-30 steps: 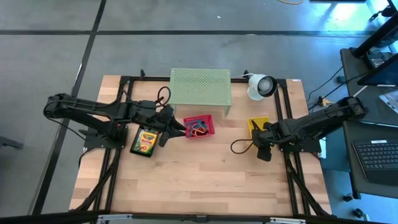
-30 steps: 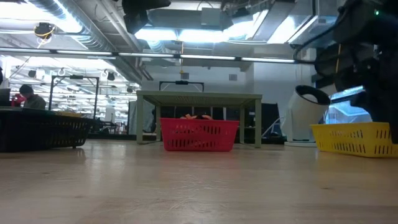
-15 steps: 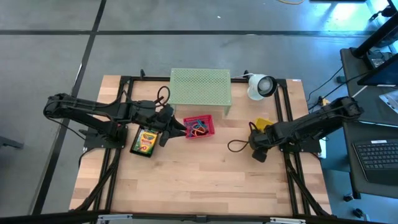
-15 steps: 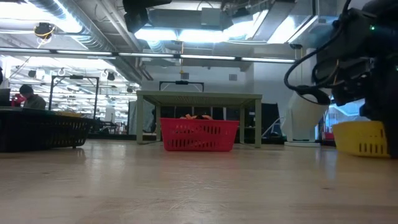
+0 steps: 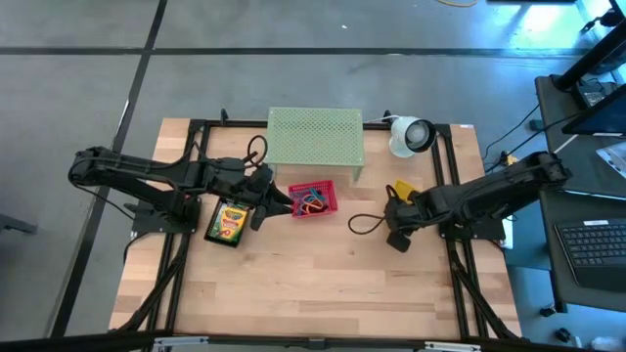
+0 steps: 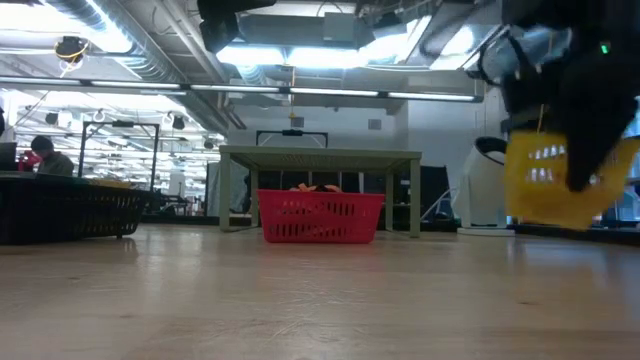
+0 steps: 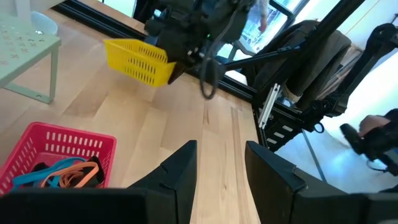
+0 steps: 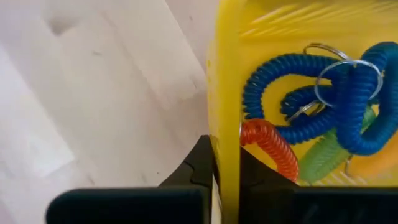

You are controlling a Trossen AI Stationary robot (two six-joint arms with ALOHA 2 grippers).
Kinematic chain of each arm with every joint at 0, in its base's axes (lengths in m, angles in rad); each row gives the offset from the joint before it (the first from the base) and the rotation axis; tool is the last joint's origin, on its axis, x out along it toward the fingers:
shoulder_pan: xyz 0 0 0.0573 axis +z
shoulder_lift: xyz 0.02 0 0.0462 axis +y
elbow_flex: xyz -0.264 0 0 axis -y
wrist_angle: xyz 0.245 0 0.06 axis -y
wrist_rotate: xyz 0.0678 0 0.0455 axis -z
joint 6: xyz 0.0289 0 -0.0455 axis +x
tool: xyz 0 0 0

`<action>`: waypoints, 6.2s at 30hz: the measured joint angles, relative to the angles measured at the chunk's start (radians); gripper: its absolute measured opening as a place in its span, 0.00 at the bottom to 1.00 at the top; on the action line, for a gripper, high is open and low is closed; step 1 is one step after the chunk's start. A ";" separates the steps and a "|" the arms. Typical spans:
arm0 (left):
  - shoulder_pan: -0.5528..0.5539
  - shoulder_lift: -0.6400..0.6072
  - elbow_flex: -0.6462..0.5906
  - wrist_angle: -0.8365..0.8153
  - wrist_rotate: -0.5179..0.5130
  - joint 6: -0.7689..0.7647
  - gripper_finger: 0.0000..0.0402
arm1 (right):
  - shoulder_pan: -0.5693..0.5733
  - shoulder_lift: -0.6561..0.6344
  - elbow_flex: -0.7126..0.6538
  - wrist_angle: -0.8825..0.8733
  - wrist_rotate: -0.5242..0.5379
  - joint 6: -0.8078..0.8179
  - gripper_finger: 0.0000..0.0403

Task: Pick & Place Office Desk Supplies
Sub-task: Put the yellow bin on the shelf, then put the red bin on the shelf

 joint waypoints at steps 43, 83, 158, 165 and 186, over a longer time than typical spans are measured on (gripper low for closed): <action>0.000 -0.092 0.000 -0.114 -0.129 -0.079 0.32 | -0.607 0.550 0.840 -0.233 0.011 -1.137 0.03; 0.000 -0.092 0.000 -0.114 -0.147 -0.079 0.32 | -0.641 0.568 0.851 -0.175 0.005 -1.186 0.37; 0.126 0.683 0.288 -0.580 -0.197 1.547 0.39 | 0.060 0.332 1.400 -0.435 0.140 -0.213 0.49; 0.119 0.766 0.288 -0.545 -0.275 1.548 0.38 | 0.060 0.332 1.400 -0.435 0.131 -0.202 0.49; -0.046 0.731 0.385 -0.583 -0.253 0.779 0.01 | 0.096 0.332 1.400 -0.401 0.132 -0.187 0.49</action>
